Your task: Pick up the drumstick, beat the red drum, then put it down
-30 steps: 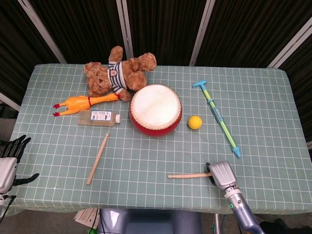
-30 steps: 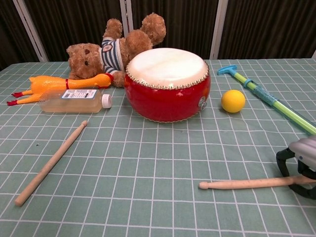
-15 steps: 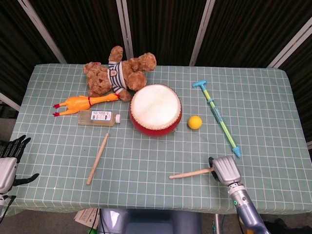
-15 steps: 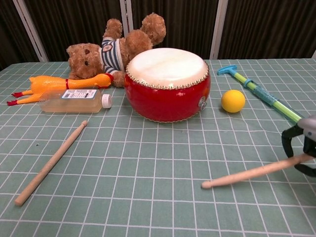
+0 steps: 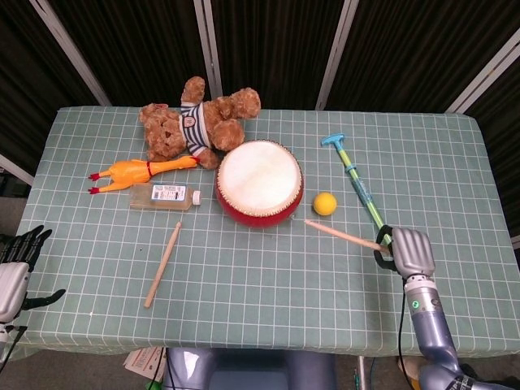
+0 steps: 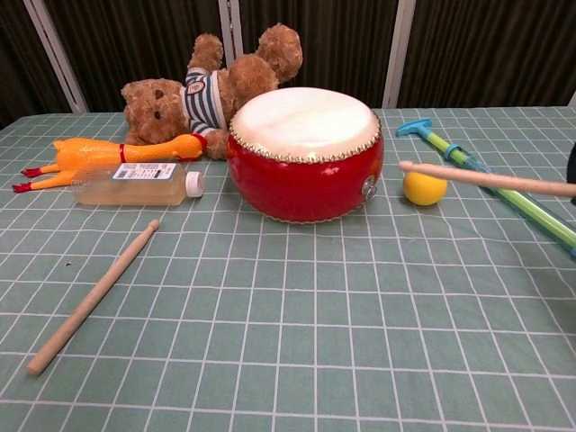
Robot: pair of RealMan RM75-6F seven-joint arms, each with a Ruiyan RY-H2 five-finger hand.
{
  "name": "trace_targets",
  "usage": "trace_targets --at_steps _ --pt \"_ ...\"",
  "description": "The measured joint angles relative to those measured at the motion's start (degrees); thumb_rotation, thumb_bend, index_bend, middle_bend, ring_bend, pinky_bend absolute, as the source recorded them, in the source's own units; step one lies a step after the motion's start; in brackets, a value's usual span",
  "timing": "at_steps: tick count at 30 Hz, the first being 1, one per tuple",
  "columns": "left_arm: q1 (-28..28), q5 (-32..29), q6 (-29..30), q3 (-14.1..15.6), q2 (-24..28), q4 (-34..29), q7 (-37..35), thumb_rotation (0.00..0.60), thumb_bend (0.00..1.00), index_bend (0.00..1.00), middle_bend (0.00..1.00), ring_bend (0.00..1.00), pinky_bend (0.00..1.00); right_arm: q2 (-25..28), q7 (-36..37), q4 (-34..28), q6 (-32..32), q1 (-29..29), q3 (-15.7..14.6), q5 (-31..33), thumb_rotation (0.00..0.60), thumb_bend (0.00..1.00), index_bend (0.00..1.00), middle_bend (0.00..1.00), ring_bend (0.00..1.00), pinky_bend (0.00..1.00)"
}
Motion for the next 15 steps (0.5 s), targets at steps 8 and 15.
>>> trace_targets --at_steps 8,15 --pt "-0.07 0.04 -0.27 0.12 0.21 -0.13 -0.26 0.6 0.02 0.0 0.0 0.0 0.03 3.32 2.34 -3.56 1.72 2.93 6.95 15.57 0.6 0.64 0.97 1.0 1.0 0.99" --pt "-0.27 -0.66 -1.08 0.1 0.5 -0.49 -0.39 0.6 0.02 0.0 0.0 0.0 0.03 3.7 2.61 -3.13 3.11 6.91 9.62 18.88 0.6 0.64 0.98 1.0 1.0 0.99"
